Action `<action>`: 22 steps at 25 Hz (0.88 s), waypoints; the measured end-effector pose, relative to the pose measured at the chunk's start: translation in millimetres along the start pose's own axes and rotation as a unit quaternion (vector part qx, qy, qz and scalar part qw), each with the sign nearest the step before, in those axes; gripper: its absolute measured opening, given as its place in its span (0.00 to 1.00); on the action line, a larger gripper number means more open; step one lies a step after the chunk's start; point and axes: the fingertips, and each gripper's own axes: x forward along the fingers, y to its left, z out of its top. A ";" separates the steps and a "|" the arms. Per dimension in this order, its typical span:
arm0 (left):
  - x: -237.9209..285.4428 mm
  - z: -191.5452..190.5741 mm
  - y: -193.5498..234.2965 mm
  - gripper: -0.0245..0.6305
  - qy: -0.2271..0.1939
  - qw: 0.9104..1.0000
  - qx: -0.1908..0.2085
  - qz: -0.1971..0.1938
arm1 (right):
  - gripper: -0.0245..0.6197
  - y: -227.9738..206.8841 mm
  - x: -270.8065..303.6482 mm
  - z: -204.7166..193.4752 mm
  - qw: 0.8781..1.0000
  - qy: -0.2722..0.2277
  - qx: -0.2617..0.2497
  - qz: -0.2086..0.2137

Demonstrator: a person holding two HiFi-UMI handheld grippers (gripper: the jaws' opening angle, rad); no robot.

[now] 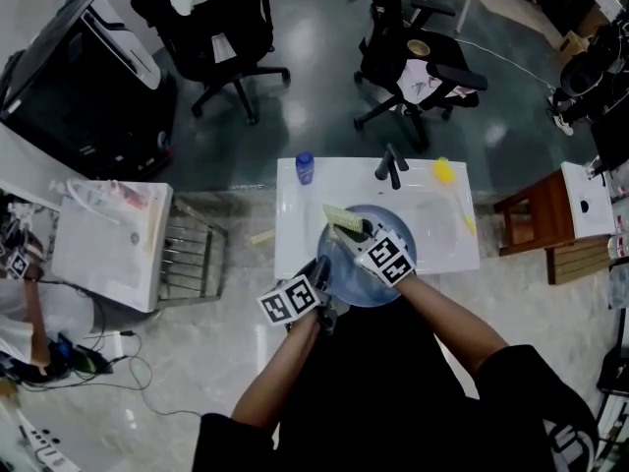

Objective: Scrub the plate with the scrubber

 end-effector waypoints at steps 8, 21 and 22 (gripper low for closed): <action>4.3 5.3 -8.6 0.11 -0.008 1.000 -0.002 -0.017 | 0.14 -20.5 -3.5 3.2 1.000 0.012 -0.003 -0.028; 6.8 12.9 -20.7 0.13 -0.008 0.999 -0.010 -0.036 | 0.14 -53.5 -12.9 4.4 0.994 0.032 -0.051 -0.089; 7.5 13.1 -20.7 0.13 -0.006 0.999 -0.010 -0.037 | 0.14 -56.8 -13.8 3.5 0.994 0.033 -0.050 -0.092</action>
